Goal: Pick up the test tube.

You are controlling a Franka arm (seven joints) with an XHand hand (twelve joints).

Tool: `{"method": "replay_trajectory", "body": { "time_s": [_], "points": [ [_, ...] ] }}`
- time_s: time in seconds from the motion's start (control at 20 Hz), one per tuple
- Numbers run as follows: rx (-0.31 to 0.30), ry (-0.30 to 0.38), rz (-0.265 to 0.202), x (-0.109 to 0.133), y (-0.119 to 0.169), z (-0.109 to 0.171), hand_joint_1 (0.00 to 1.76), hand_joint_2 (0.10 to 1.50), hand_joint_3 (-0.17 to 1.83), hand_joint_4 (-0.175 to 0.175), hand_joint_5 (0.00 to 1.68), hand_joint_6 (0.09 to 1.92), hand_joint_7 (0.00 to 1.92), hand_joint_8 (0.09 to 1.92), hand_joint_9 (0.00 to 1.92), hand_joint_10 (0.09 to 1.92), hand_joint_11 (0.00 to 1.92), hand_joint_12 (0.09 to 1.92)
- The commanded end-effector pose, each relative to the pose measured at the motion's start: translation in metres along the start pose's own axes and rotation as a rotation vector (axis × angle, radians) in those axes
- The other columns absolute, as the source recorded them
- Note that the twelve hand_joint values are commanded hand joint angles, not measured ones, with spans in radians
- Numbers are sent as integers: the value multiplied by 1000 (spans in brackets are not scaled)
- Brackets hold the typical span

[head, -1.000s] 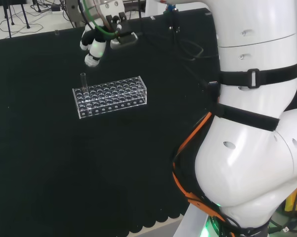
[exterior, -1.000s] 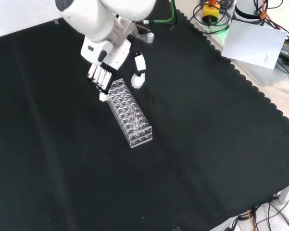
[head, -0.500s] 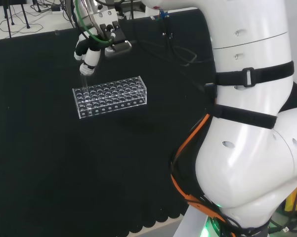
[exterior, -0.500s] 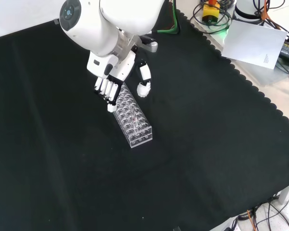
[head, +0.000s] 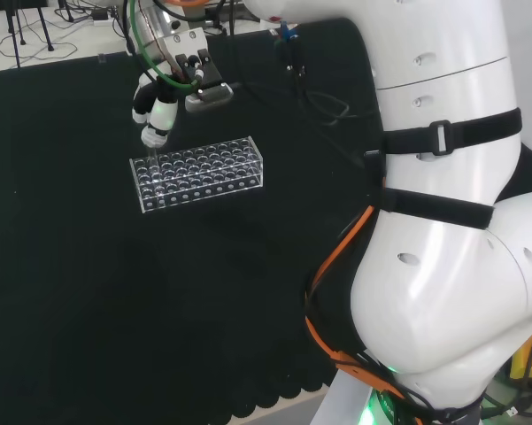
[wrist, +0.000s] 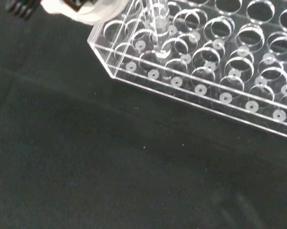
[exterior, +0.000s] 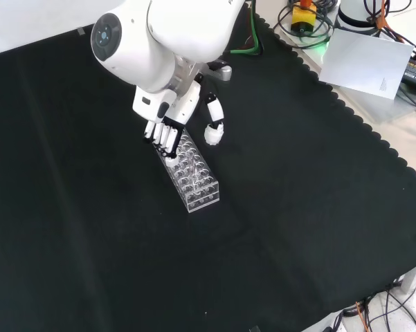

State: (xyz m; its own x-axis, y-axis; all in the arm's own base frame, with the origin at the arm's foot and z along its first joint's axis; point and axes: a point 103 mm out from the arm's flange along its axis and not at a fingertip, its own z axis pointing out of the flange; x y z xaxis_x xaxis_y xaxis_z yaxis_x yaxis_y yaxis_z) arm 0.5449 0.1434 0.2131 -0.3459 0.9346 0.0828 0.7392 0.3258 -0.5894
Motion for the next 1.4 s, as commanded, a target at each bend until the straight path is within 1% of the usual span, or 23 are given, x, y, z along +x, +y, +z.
{"method": "replay_trajectory", "body": {
  "time_s": [0.05, 0.5, 0.7, 0.9, 1.1, 1.3, 1.4],
  "points": [
    [21, -4, 5, 1, 3, 9, 853, 673, 670, -123, 373, 628, 391, 945, 312, 984, 120, 1521],
    [38, -10, 5, 5, 10, 17, 862, 673, 674, -130, 383, 696, 456, 949, 342, 981, 125, 1520],
    [54, -21, 14, 7, 18, 18, 875, 671, 676, -136, 391, 742, 513, 949, 371, 976, 139, 1517],
    [31, -5, 26, 8, 25, 15, 889, 667, 682, -150, 432, 808, 621, 946, 427, 961, 169, 1506],
    [1, 20, 51, 8, 30, 12, 898, 660, 694, -172, 517, 874, 731, 948, 524, 938, 235, 1488],
    [-16, 24, 61, 9, 34, 10, 922, 643, 684, -175, 592, 919, 839, 933, 638, 900, 320, 1459],
    [-14, 23, 63, 10, 35, 9, 946, 633, 681, -175, 618, 929, 875, 925, 676, 884, 350, 1448]
  ]
}}
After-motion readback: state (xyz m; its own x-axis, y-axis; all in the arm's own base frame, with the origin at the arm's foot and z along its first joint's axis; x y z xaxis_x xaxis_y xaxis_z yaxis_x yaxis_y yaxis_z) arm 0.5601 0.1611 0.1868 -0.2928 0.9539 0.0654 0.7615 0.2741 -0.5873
